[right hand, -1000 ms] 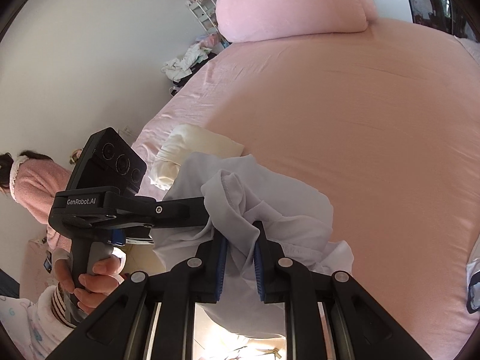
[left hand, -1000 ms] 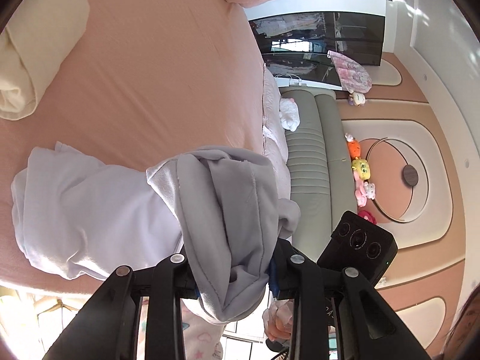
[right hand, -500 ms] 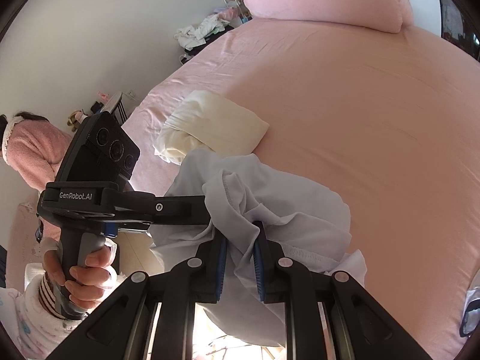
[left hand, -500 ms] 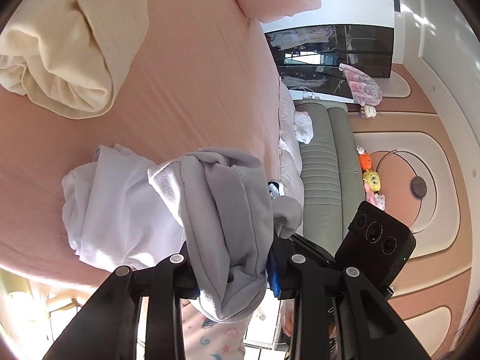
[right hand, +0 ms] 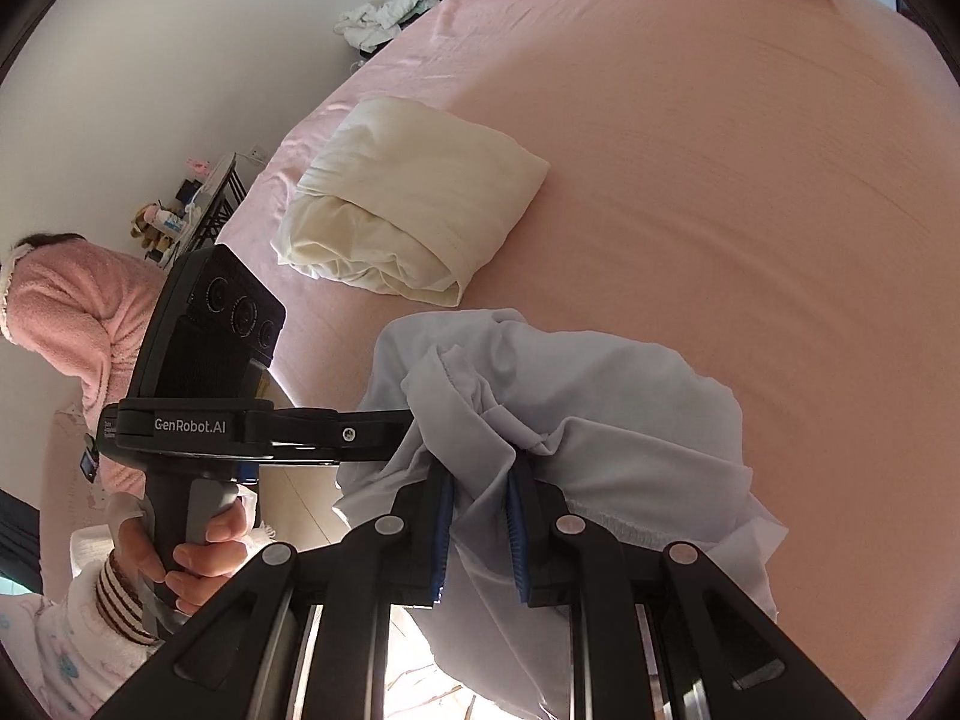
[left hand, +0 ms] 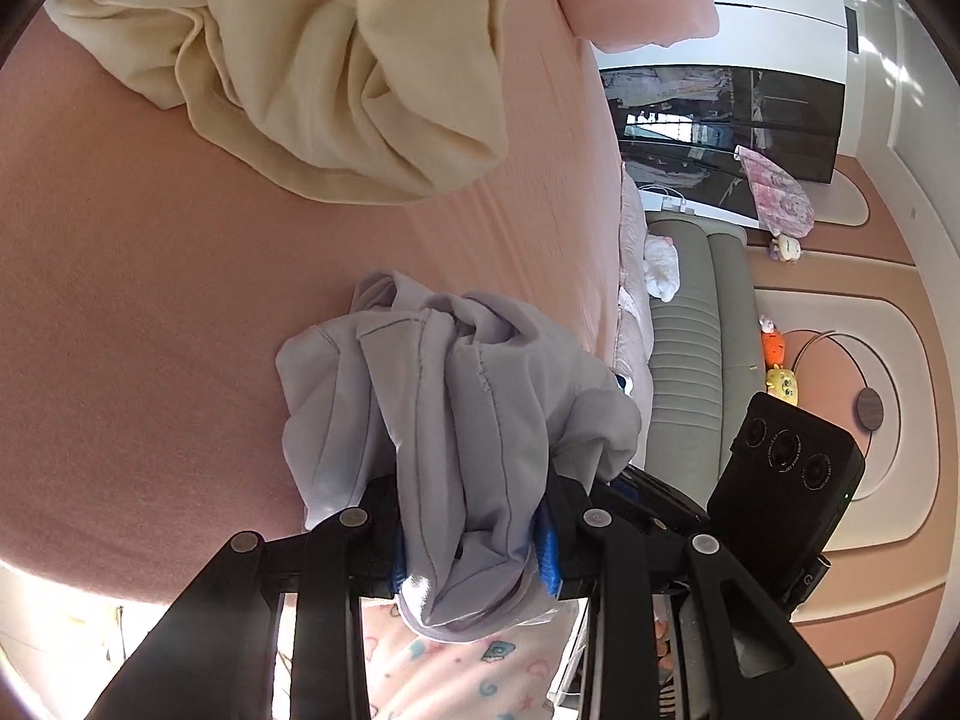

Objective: Fold clothes

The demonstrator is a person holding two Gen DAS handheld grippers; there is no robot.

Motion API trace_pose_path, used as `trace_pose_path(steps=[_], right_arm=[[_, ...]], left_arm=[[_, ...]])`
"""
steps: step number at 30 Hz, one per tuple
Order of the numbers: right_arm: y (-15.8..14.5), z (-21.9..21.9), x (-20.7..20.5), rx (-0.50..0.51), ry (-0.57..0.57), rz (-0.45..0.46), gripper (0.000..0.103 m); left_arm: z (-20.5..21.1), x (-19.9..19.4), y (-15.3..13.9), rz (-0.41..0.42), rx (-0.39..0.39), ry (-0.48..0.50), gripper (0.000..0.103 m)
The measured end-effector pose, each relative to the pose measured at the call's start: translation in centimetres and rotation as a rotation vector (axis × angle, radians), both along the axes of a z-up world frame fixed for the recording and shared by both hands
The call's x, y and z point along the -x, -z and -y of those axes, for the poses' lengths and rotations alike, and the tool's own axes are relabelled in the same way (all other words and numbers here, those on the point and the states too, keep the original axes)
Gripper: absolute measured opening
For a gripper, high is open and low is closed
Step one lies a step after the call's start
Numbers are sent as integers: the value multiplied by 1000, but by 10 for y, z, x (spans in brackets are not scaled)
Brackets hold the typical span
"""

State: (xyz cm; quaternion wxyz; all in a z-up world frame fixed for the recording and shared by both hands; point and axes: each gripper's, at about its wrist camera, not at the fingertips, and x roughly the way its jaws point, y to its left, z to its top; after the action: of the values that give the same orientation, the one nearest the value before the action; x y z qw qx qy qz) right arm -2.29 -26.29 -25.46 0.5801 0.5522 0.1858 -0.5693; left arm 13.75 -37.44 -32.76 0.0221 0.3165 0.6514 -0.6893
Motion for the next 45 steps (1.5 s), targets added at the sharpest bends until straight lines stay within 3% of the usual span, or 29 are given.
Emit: trace_pose_path(steps=[10, 13, 14, 15, 18, 23, 26, 36, 45], right_arm=[[1, 3, 1, -18, 7, 0, 16], [-10, -3, 3, -5, 30, 27, 34], [-14, -7, 4, 3, 48, 44, 45], [-18, -10, 6, 11, 65, 60, 56], [-39, -26, 9, 68, 104, 45, 70], [-63, -61, 25, 136, 182, 90, 70], [-69, -85, 34, 146, 234, 84, 71], [-36, -148, 51, 108, 381, 139, 71], [-25, -160, 50, 118, 431, 198, 71]], left_arm=[[-3, -3, -19, 85, 108, 20, 34], [1, -14, -31, 115, 120, -21, 62], [3, -18, -35, 120, 128, -36, 74], [3, -21, -41, 125, 149, -46, 77], [5, -32, -56, 139, 212, -75, 77], [8, -48, -81, 163, 315, -117, 77], [0, -47, -90, 169, 356, -94, 77], [-25, -24, -112, 208, 459, -27, 77], [-53, 6, -126, 301, 654, 129, 77]])
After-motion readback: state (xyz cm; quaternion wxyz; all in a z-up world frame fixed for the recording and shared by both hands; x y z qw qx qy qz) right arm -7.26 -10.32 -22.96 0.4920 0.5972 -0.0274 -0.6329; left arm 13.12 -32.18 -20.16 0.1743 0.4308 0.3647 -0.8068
